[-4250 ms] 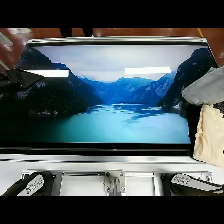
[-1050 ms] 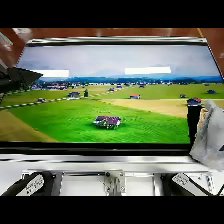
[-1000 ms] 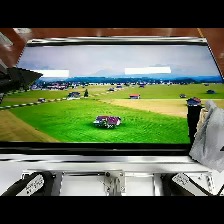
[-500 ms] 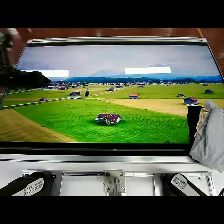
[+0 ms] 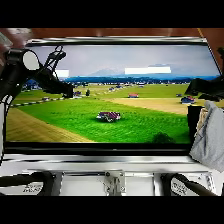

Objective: Fold the shirts.

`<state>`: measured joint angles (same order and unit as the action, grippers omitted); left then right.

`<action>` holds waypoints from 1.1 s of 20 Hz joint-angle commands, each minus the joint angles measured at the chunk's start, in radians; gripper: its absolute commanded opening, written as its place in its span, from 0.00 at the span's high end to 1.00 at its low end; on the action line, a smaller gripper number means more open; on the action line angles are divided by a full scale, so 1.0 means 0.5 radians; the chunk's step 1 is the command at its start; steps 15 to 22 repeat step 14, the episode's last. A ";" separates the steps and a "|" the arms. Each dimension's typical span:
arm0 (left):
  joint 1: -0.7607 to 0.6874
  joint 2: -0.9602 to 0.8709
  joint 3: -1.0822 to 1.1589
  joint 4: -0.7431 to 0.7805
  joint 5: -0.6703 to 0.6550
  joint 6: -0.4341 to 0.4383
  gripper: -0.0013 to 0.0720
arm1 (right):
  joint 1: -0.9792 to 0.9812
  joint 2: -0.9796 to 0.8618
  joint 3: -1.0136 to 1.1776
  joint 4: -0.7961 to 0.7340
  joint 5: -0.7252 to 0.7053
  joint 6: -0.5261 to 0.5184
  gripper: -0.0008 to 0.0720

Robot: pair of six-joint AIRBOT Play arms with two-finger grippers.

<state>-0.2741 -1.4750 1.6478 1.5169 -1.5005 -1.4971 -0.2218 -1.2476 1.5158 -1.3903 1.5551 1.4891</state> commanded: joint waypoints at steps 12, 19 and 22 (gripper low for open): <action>-0.018 -0.053 0.022 0.049 -0.061 -0.016 0.05 | 0.136 -0.015 -0.014 0.002 0.031 0.006 0.04; -0.018 -0.053 0.022 0.049 -0.060 -0.016 0.05 | 0.136 -0.015 -0.014 0.002 0.031 0.006 0.04; -0.018 -0.053 0.022 0.049 -0.060 -0.016 0.05 | 0.136 -0.015 -0.014 0.002 0.031 0.006 0.04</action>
